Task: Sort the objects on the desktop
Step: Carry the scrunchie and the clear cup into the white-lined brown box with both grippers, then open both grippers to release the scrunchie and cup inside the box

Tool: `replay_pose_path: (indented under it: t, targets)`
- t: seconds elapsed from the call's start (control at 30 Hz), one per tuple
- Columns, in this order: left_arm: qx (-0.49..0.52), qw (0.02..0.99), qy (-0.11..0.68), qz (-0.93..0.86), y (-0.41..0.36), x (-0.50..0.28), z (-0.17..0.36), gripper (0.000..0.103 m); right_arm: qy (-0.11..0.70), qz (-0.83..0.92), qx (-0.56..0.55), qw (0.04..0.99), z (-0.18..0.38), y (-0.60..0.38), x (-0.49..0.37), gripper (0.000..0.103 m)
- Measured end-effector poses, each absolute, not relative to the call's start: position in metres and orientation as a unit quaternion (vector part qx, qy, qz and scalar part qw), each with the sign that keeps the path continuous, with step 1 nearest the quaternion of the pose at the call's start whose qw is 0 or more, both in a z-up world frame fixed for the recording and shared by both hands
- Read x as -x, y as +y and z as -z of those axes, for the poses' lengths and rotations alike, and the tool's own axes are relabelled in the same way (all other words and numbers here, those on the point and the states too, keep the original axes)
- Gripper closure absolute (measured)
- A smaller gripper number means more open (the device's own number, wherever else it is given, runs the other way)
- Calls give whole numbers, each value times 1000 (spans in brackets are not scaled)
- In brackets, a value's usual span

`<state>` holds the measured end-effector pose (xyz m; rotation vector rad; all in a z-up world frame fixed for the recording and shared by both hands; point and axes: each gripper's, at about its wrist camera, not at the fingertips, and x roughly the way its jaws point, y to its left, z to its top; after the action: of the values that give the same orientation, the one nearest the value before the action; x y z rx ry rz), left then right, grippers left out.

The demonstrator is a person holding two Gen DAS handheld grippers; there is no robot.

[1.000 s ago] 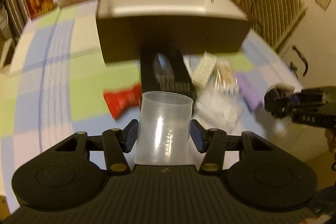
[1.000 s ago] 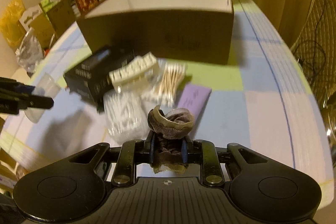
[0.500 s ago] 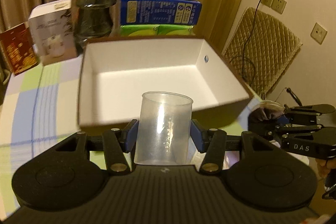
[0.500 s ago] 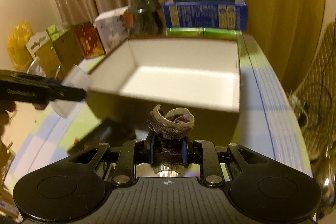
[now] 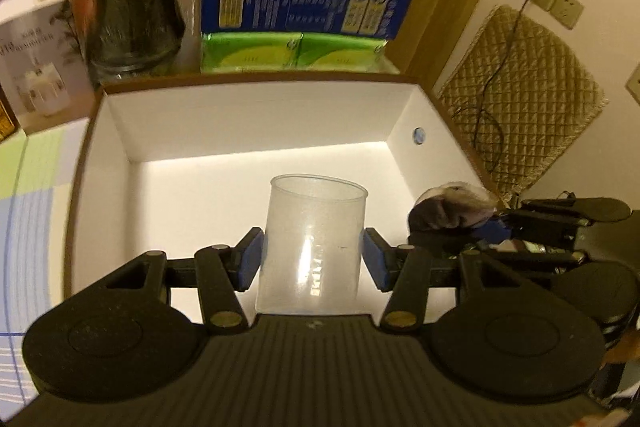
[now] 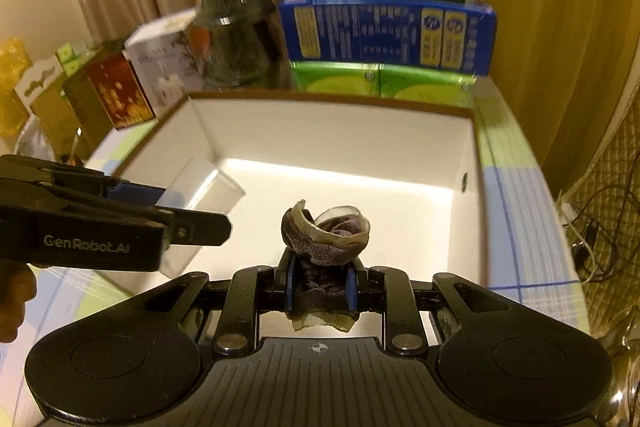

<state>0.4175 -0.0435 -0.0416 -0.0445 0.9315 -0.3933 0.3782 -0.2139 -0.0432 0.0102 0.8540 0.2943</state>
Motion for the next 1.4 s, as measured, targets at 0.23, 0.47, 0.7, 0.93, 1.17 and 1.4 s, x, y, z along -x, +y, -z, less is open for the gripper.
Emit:
replay_pose_path:
  t: [0.23, 0.47, 0.7, 0.93, 1.17, 1.4]
  targets:
    - [16, 857, 486, 172, -47, -455, 74, 54, 468, -124, 0, 875, 80, -213, -417, 82]
    - [23, 844, 508, 171, -41, -482, 93, 54, 491, -126, 11, 862, 95, -206, -441, 82]
    - [19, 840, 514, 173, -40, -491, 96, 43, 507, -122, 20, 853, 102, -203, -457, 82]
    - [13, 845, 508, 166, -34, -494, 93, 33, 489, -112, 26, 865, 95, -202, -455, 29]
    - [-5, 860, 489, 148, -23, -481, 78, 26, 475, -106, 23, 873, 85, -202, -441, 14]
    - [-17, 870, 477, 126, -12, -459, 62, 19, 460, -104, 4, 882, 71, -206, -423, 7]
